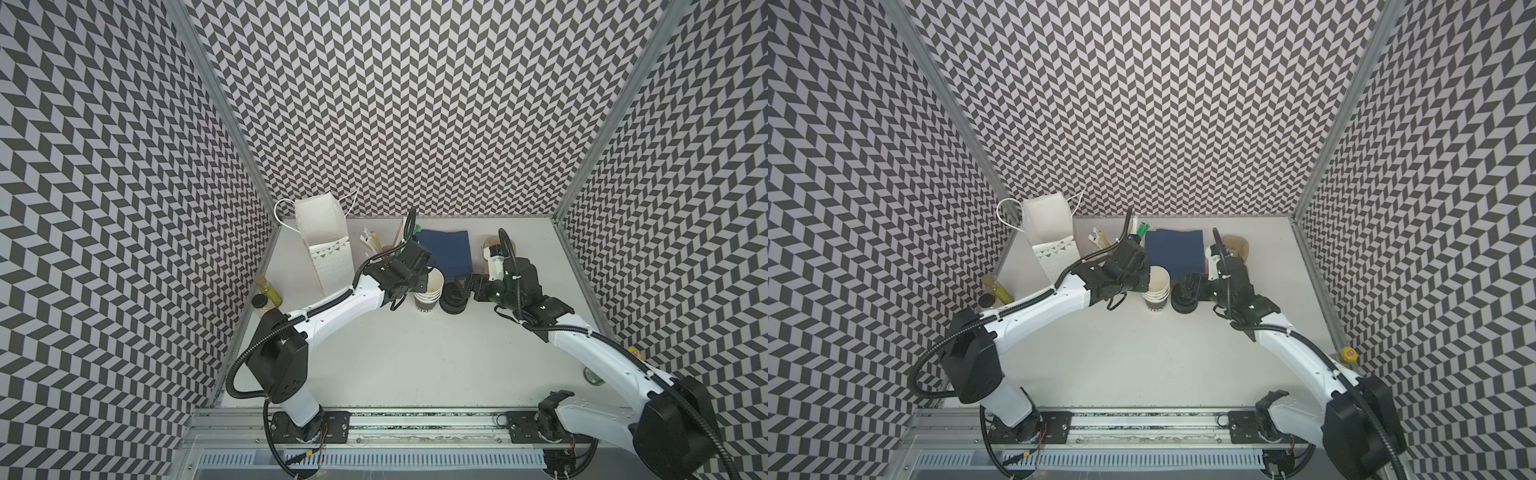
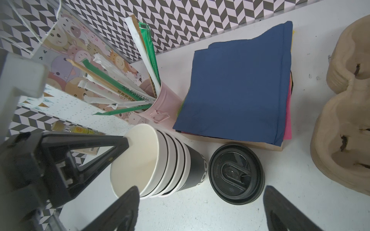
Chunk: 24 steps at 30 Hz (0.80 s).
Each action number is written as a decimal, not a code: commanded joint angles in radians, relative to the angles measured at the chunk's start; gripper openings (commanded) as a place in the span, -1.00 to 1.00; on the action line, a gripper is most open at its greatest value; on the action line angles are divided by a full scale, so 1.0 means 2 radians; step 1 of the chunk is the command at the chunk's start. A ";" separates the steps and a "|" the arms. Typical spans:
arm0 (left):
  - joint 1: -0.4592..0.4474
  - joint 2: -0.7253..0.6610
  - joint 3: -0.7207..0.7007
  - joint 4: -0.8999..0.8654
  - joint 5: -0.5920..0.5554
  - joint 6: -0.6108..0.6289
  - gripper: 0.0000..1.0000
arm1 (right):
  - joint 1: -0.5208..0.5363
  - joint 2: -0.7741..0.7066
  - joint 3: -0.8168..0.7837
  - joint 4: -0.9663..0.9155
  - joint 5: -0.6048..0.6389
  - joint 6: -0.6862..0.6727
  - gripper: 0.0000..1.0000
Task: Pack a coffee takeout order
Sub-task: Pick up the coffee cup.
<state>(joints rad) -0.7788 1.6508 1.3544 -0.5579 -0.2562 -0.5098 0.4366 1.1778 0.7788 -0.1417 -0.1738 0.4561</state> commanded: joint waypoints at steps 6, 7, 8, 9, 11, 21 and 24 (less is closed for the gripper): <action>-0.003 0.005 0.011 -0.008 -0.006 -0.001 -0.93 | 0.003 0.006 -0.010 0.027 -0.016 0.000 0.88; -0.002 0.006 0.012 -0.008 -0.007 -0.001 -1.00 | 0.003 0.006 -0.010 0.027 -0.016 0.000 0.88; -0.003 0.006 0.012 -0.007 -0.007 -0.002 -1.00 | 0.003 0.007 -0.010 0.026 -0.016 0.000 0.88; -0.002 0.005 0.013 -0.008 -0.007 -0.002 -1.00 | 0.003 0.007 -0.010 0.026 -0.016 0.000 0.89; -0.003 0.002 0.015 -0.008 -0.005 -0.003 -1.00 | 0.003 0.008 -0.010 0.026 -0.017 0.000 0.89; -0.002 -0.029 0.007 0.015 0.009 -0.016 -1.00 | 0.005 0.020 -0.009 0.025 -0.022 -0.001 0.88; 0.000 -0.038 -0.001 0.024 0.012 -0.022 -1.00 | 0.006 0.021 -0.009 0.025 -0.022 -0.001 0.88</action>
<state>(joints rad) -0.7788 1.6276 1.3575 -0.5552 -0.2379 -0.5247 0.4389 1.2163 0.7666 -0.1329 -0.2089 0.4561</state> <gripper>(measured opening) 0.048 0.942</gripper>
